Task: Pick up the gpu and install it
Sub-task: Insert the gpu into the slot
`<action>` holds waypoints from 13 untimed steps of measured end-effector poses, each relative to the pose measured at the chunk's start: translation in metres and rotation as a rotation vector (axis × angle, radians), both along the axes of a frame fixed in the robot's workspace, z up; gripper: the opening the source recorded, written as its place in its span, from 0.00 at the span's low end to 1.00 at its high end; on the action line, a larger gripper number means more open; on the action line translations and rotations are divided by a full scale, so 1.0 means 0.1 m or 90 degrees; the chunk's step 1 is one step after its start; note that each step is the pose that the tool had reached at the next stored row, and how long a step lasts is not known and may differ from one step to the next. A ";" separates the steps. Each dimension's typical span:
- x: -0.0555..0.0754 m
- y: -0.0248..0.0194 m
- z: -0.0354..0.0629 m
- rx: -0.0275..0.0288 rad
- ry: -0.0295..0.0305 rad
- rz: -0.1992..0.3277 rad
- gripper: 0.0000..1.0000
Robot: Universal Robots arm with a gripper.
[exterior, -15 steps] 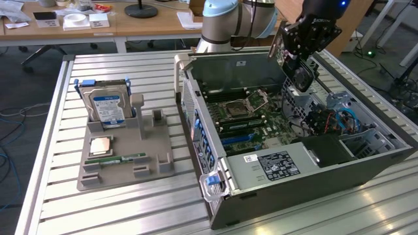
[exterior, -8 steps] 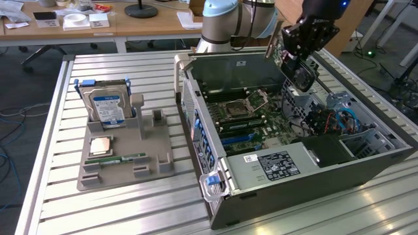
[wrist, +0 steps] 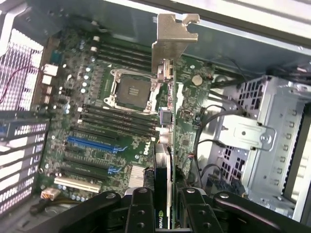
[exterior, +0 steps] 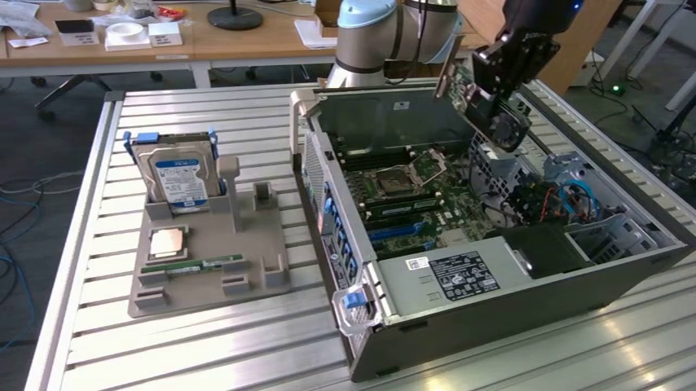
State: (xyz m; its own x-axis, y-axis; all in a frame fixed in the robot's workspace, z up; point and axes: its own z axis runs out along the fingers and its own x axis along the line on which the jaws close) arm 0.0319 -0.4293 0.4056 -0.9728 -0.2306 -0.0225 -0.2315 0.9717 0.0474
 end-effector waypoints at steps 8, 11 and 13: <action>0.00 0.000 -0.006 0.0000 0.0000 0.088 0.26; 0.00 0.000 -0.008 0.0000 0.0000 0.122 0.26; 0.00 0.000 -0.009 0.0000 0.0000 0.144 0.26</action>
